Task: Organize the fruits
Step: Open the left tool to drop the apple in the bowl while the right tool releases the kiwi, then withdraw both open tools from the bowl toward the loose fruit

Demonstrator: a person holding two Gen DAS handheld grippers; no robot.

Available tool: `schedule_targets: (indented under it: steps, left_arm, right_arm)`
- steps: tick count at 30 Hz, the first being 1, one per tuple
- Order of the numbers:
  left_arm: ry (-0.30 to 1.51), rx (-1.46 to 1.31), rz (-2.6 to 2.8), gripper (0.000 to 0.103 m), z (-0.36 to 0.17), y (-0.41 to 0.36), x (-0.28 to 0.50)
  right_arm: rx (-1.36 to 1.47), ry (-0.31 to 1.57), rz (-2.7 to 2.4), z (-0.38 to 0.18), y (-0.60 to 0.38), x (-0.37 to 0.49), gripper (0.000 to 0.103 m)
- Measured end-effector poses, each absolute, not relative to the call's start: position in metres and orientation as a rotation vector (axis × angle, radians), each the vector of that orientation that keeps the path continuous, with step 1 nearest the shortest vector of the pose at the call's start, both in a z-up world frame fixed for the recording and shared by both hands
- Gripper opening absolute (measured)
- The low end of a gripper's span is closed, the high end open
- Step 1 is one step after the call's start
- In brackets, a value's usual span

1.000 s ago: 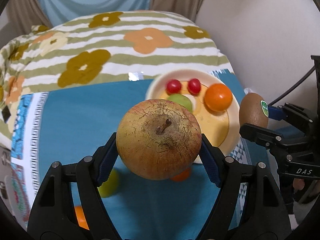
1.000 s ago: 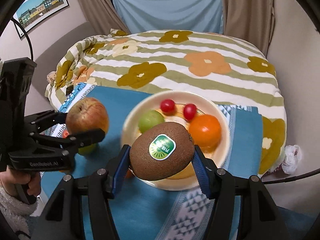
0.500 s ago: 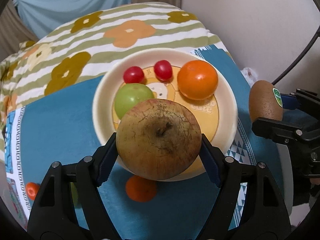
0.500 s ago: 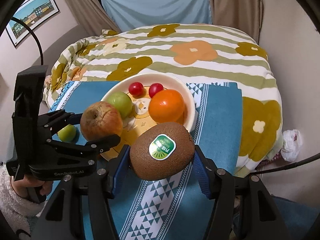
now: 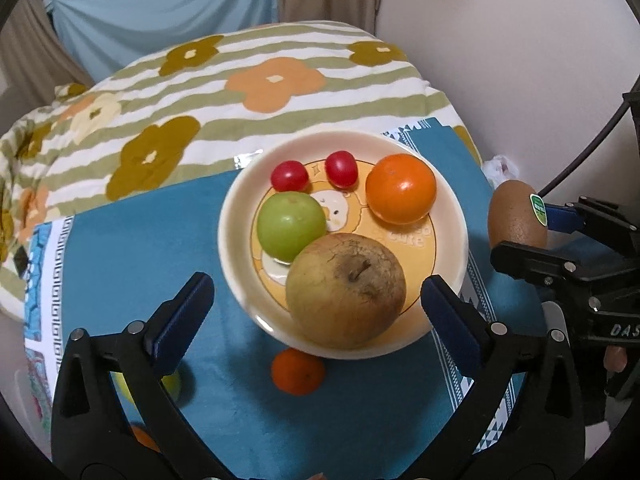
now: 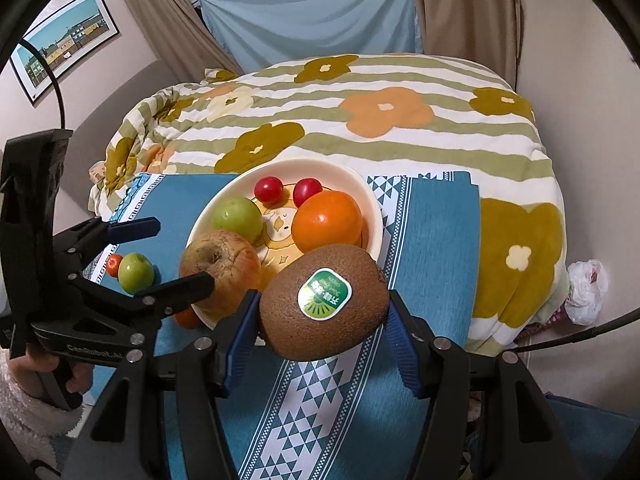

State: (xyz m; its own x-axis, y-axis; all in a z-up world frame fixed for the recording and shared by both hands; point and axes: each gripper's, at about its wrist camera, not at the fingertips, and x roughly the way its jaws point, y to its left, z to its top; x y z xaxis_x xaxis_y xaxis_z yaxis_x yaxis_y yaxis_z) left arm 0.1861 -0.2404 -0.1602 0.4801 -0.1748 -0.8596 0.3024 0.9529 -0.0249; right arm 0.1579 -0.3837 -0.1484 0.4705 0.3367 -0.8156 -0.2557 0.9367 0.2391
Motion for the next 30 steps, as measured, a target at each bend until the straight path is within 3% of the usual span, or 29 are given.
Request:
schedule_targets:
  steps: [30]
  left_arm:
    - [1.065,0.045,-0.156,0.103,-0.166,-0.173,0.142]
  right_arm:
    - [0.088,1.069,0.395,-0.176,-0.358,0.18,0.057]
